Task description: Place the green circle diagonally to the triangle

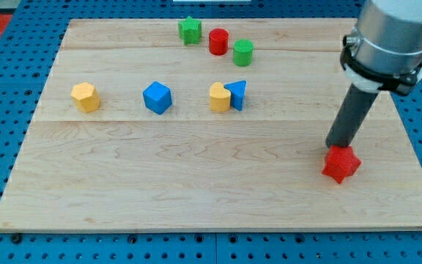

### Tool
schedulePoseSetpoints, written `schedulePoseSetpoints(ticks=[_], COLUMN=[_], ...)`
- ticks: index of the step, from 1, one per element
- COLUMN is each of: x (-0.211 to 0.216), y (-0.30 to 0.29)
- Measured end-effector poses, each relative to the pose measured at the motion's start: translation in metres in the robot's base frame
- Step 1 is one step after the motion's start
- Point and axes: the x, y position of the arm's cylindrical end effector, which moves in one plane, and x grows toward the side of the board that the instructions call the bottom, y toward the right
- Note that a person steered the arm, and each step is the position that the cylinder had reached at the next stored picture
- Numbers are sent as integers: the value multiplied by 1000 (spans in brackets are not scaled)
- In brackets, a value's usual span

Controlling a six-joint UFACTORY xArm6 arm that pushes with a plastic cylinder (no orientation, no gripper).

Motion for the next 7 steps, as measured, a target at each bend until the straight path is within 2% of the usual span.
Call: schedulePoseSetpoints(ticks=[1, 3, 5, 6, 7], x=[9, -109, -230, -251, -252], y=[-21, -40, -93, -130, -155])
